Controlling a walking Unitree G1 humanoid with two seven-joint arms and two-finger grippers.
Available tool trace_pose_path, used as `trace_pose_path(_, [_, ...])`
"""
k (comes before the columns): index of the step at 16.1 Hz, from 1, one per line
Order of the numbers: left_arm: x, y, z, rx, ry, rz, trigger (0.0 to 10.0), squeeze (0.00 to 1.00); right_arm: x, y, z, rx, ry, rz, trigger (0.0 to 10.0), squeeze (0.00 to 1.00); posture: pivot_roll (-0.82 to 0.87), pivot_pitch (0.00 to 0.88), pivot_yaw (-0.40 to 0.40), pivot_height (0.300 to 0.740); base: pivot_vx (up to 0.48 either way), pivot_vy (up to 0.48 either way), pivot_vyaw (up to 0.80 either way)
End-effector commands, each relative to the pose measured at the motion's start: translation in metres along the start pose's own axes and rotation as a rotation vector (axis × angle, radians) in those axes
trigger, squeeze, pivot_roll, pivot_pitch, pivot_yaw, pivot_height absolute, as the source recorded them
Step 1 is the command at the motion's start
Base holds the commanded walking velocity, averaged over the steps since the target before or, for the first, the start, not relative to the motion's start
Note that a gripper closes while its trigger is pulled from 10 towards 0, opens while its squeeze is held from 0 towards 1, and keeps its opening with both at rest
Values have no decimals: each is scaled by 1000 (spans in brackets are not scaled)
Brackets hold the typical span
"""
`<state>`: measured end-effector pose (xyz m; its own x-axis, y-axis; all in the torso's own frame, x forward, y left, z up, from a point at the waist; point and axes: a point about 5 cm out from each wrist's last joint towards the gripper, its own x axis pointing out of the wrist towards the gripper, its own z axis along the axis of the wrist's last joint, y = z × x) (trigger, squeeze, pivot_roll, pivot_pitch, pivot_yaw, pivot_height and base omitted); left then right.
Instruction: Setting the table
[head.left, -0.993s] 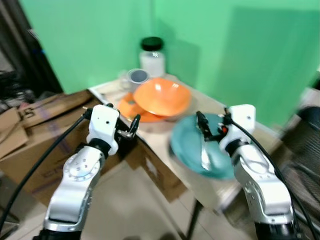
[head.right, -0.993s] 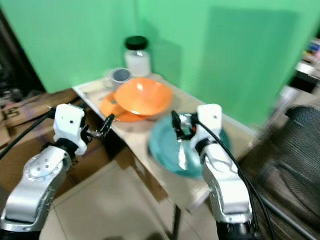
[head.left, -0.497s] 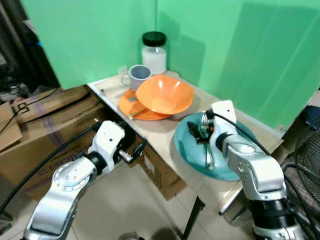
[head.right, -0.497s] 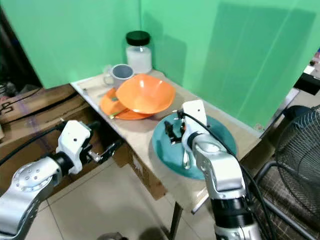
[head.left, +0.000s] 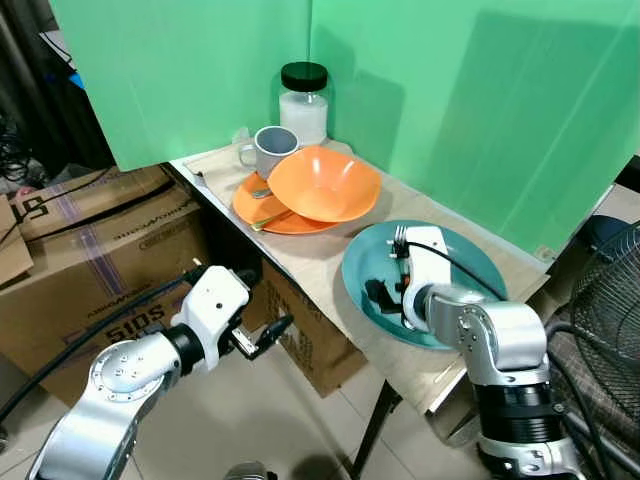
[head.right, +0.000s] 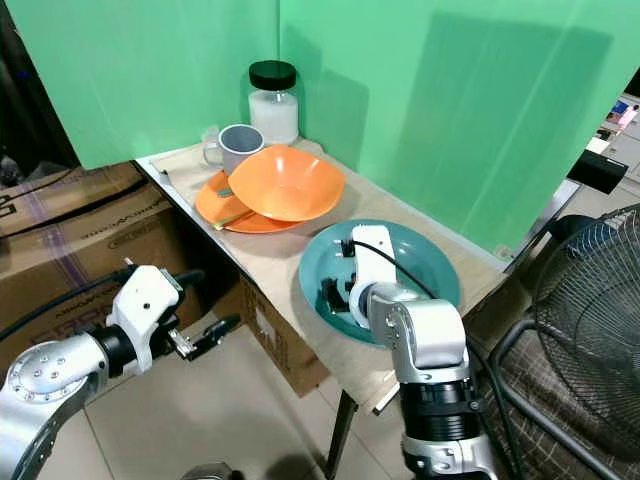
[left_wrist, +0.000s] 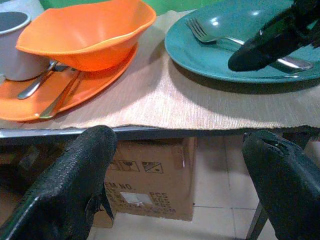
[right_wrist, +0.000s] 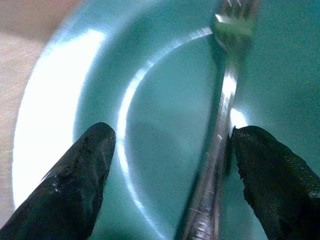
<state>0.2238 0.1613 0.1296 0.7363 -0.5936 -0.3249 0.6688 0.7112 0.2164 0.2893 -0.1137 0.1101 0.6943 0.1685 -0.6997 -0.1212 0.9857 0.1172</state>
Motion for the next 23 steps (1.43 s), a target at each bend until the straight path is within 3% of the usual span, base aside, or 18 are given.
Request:
trace_pose_path(1, [-1, -3, 3, 2, -7, -18, 10000, 0, 0, -6, 1, 43, 17, -34, 0, 0, 142, 0, -51, 740, 0, 0, 0])
trace_pose_path(5, [-2, -5, 3, -7, -8, -25, 10000, 0, 5, -9, 7, 99, -36, -69, 0, 0, 144, 0, -55, 740, 0, 0, 0])
trace_pose_path(10, [-3, -14, 3, -57, -14, -94, 10000, 0, 8, -7, 6, 89, -20, -79, 0, 0, 147, 0, -57, 740, 0, 0, 0])
trace_pose_path(23, [-4, -14, 5, -70, -14, -97, 10000, 0, 13, -4, 10, 61, -60, -65, 0, 0, 150, 0, -58, 740, 0, 0, 0])
